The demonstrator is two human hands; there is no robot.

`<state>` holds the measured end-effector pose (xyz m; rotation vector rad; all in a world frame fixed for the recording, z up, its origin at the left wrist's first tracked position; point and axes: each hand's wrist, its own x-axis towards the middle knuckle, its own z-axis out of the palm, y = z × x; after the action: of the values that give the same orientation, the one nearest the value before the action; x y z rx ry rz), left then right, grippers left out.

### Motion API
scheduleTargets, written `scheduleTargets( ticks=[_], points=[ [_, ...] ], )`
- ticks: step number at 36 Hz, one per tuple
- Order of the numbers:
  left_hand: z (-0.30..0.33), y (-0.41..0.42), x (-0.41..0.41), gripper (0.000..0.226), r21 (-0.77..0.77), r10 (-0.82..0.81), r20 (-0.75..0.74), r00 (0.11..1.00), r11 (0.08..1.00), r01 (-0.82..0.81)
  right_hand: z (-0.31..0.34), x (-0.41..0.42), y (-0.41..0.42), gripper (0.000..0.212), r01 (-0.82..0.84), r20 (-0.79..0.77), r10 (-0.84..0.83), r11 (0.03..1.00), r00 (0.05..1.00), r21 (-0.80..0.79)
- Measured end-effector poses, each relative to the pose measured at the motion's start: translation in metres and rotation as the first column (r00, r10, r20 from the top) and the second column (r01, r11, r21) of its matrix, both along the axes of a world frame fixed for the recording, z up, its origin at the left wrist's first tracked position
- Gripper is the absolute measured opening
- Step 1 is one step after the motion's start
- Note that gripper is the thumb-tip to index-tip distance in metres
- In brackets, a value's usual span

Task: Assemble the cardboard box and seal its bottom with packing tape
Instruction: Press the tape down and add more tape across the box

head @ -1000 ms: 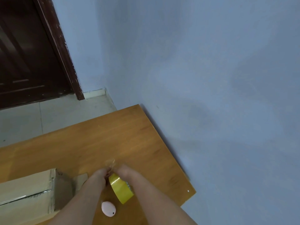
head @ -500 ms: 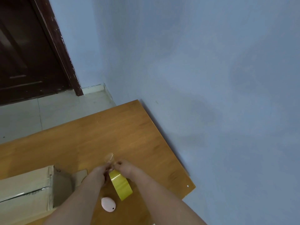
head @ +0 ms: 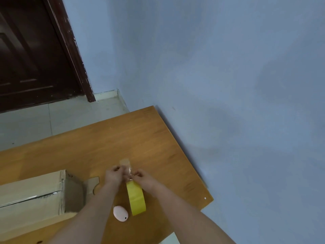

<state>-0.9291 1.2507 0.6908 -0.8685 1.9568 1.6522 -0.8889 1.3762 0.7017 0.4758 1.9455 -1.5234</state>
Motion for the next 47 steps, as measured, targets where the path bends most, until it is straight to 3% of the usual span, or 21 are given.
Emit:
scheduleTargets(
  ticks=[3,5,8,13,18,23,30,34,35,42,47],
  points=[
    [0.011,0.003,0.003,0.019,-0.243,-0.218,-0.142,0.966,0.953,0.18,0.002,0.005,0.001,0.041,-0.008,-0.017,0.008,1.0,1.0,0.003],
    [0.018,0.004,0.005,0.021,-0.282,-0.277,-0.198,0.94,0.935,0.216,0.002,0.008,0.002,0.037,0.007,-0.026,-0.007,1.0,1.0,-0.005],
    [0.025,0.006,0.008,0.026,-0.223,-0.282,-0.251,0.926,0.948,0.228,0.005,0.012,0.004,0.042,0.021,-0.005,-0.021,1.0,1.0,0.002],
    [0.034,0.004,0.015,0.016,-0.137,-0.212,-0.272,0.938,0.974,0.181,0.013,0.021,0.007,0.073,0.105,0.123,-0.107,0.994,0.987,0.027],
    [0.05,0.004,0.021,0.016,-0.01,-0.113,-0.295,0.949,0.993,0.116,0.017,0.029,0.005,0.047,0.155,0.218,-0.114,0.971,0.969,-0.182],
    [0.078,-0.002,0.017,0.016,-0.115,-0.187,-0.395,0.9,0.981,0.153,0.041,0.022,0.003,0.058,0.145,0.074,-0.141,0.988,0.987,-0.05],
    [0.118,-0.022,0.001,0.018,0.004,-0.033,-0.5,0.866,0.999,0.041,0.084,0.007,-0.006,0.045,0.136,-0.169,-0.145,0.989,0.975,-0.066],
    [0.143,-0.037,-0.006,0.021,0.077,0.057,-0.539,0.84,0.997,-0.018,0.106,0.006,-0.023,0.003,0.073,-0.268,-0.101,0.991,0.958,-0.113],
    [0.148,-0.042,-0.008,0.021,0.089,0.078,-0.54,0.838,0.995,-0.035,0.112,0.007,-0.029,0.007,0.06,-0.29,-0.093,0.991,0.952,-0.121],
    [0.17,-0.091,-0.017,0.02,0.195,0.212,-0.395,0.894,0.97,-0.144,0.142,0.023,-0.066,0.008,-0.062,-0.394,0.011,0.991,0.919,-0.116],
    [0.181,-0.117,-0.015,0.02,0.281,0.224,-0.273,0.935,0.949,-0.145,0.152,0.041,-0.094,0.014,-0.085,-0.433,0.022,0.988,0.901,-0.128]
  ],
)
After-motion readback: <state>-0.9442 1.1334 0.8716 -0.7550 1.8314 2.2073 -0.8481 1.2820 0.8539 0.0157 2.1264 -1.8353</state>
